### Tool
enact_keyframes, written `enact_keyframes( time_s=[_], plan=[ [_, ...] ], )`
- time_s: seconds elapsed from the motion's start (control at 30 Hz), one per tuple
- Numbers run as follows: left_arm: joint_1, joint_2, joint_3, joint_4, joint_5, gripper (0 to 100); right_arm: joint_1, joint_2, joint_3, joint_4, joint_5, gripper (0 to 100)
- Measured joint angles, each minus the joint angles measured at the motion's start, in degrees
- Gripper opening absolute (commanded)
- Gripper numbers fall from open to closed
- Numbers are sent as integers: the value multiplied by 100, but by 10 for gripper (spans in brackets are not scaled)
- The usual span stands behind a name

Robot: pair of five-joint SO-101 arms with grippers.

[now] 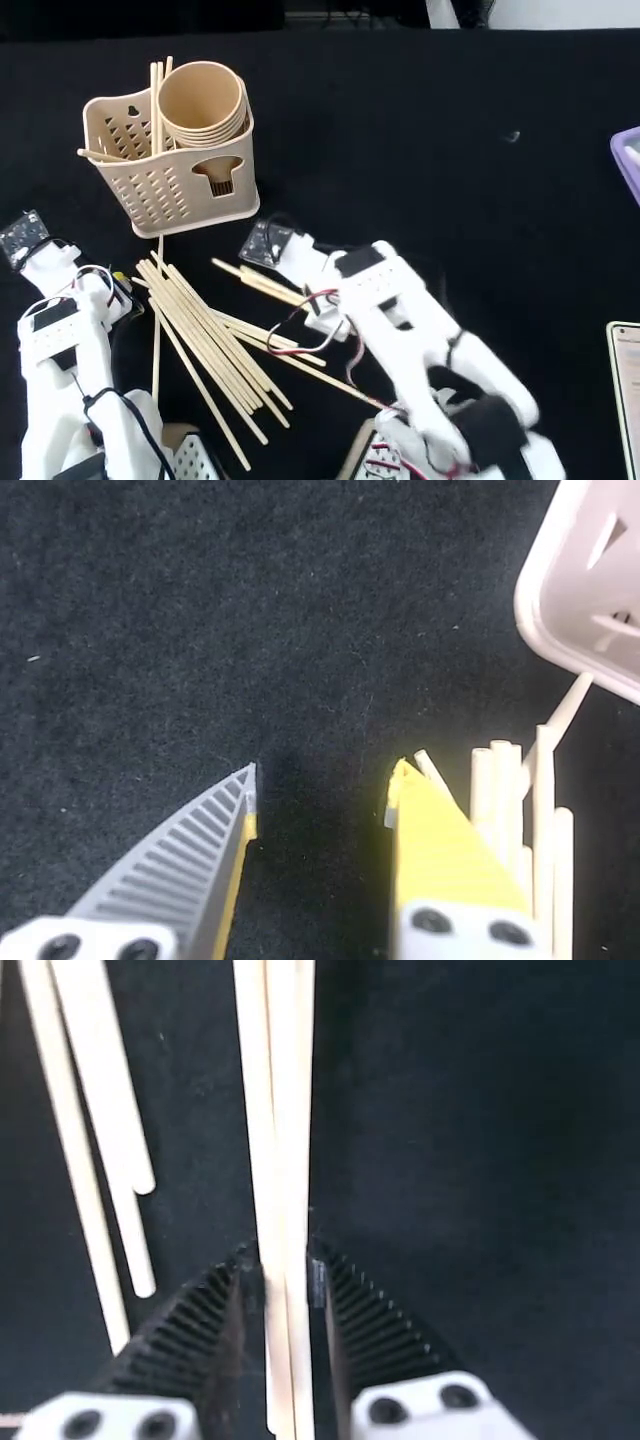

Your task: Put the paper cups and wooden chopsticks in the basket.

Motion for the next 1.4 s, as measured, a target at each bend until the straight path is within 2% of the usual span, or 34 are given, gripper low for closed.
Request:
enact_keyframes(
  time_s=[0.13,0.33,0.47,0.6,0.7,0.77,0.87,1.03,1.13,1.27,1.4],
  plan=[
    [0,0,-9,0,0,216,0,-923,-211,721,26,10],
    [0,0,-9,0,0,216,-70,-2110,-1345,1960,-70,10],
    [0,0,-9,0,0,216,-897,-2611,-2338,2637,-615,10],
    [0,0,-9,0,0,216,-1846,-2725,-3156,2497,-1125,11],
    [0,0,-9,0,0,216,-1969,-2743,-3446,1749,-1354,11],
    [0,0,-9,0,0,216,-1969,-2743,-3429,879,-1486,11],
    [0,0,-9,0,0,216,-1978,-2743,-3007,-879,-1969,11],
    [0,0,-9,0,0,216,-1969,-2453,-2268,-4211,-3209,11],
    [0,0,-9,0,0,216,-1969,-1873,-2268,-5662,-3552,11],
    [0,0,-9,0,0,216,-1978,-756,-2629,-6620,-3622,11],
    [0,0,-9,0,0,216,-1978,413,-3393,-6831,-3622,11]
  ],
)
